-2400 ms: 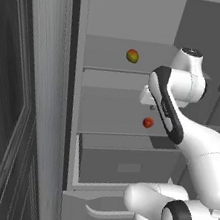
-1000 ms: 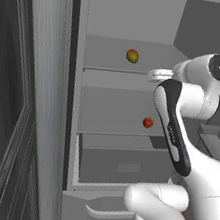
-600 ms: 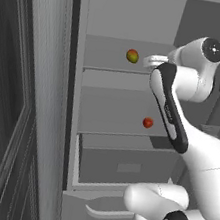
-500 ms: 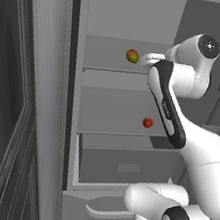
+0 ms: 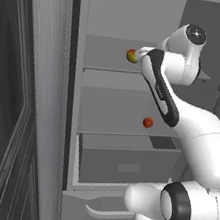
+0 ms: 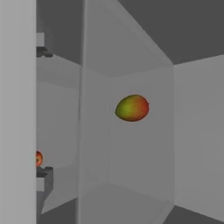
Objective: Pick the mango and apple from the fridge and place them inside the tupperware on the counter.
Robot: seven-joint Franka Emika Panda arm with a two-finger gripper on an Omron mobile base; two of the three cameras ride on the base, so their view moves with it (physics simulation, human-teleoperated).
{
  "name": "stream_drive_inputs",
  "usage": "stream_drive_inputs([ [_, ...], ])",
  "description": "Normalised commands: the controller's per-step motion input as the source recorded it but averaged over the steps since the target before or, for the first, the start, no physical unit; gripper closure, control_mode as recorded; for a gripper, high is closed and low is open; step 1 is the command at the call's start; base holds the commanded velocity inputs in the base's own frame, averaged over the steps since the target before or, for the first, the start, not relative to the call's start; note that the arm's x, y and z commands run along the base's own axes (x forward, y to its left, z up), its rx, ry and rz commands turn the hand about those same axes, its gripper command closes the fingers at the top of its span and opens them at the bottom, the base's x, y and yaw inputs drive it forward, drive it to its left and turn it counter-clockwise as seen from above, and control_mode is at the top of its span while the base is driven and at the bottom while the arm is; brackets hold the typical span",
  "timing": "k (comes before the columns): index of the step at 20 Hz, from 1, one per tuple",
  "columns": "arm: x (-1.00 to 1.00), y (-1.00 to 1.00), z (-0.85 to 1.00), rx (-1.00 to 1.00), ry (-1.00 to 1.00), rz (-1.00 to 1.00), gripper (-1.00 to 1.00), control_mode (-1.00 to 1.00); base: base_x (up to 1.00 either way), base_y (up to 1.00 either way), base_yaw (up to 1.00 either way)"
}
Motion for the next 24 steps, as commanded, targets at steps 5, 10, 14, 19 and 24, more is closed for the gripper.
stream_drive_inputs([
  [5,0.38,0.0,-0.05,0.0,0.0,0.0,-1.0,-1.0,0.0,0.0,0.0],
  [10,0.49,0.02,-0.37,0.0,0.01,0.0,-1.0,-1.0,0.0,0.0,0.0],
  [14,0.58,0.06,-0.31,0.0,0.06,0.0,-1.0,-1.0,0.0,0.0,0.0],
  [19,0.65,0.11,-0.11,0.0,0.1,0.0,-1.0,-1.0,0.0,0.0,0.0],
  [24,0.6,0.16,-0.01,0.0,0.07,0.0,-1.0,-1.0,0.0,0.0,0.0],
])
